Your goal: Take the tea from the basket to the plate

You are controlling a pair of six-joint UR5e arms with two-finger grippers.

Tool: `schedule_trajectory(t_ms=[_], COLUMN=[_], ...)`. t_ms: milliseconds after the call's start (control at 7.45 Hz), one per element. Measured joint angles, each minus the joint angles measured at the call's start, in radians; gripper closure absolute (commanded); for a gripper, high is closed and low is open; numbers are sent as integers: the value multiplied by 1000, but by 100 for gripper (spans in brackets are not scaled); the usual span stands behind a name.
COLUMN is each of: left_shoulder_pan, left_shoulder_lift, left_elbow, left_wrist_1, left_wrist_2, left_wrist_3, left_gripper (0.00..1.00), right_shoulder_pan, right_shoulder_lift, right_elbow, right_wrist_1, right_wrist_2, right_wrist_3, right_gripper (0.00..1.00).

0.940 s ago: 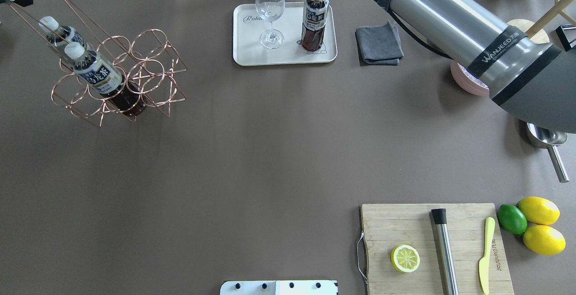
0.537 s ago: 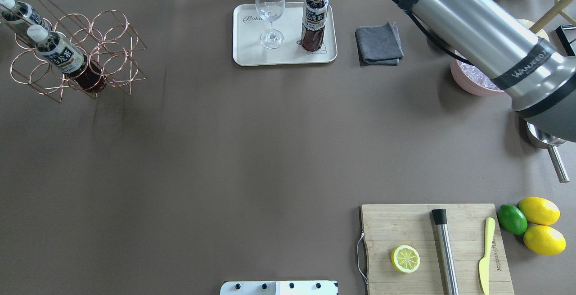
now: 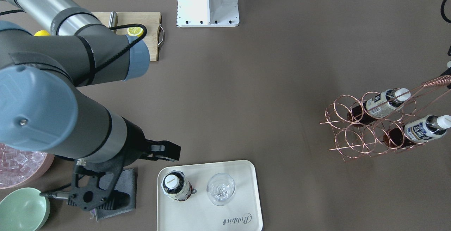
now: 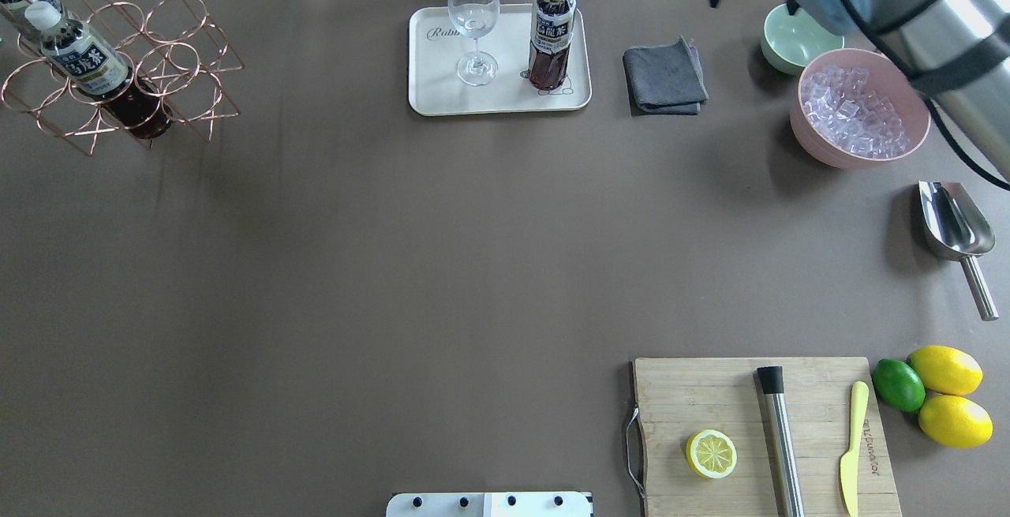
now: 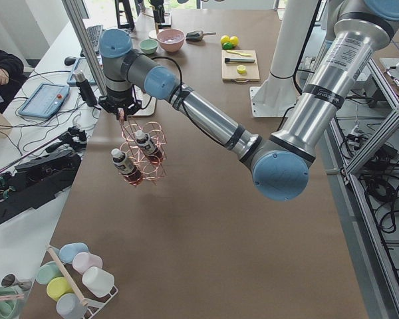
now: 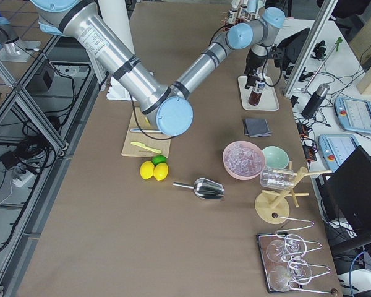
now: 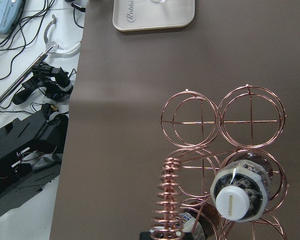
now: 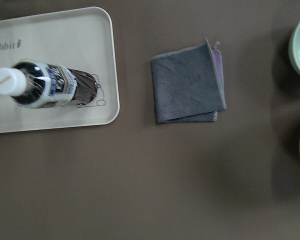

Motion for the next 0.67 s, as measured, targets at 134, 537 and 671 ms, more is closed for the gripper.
schedule_trajectory(t_ms=[134, 537, 671], left_shoulder_pan=[0, 7, 10], left_shoulder_lift=[-41, -120, -130], left_elbow=[65, 215, 247], left_wrist_1=[-1, -44, -70], left_wrist_2=[4, 74, 79], left_wrist_3=[11, 56, 58], left_gripper=[100, 100, 100], right_shoulder_pan=[43, 207, 272], right_shoulder_lift=[-169, -606, -705], right_elbow=[138, 293, 272], right_wrist_1=[-37, -44, -18], right_wrist_2=[-11, -60, -77], right_wrist_3=[-116, -524, -641], right_gripper=[0, 0, 0])
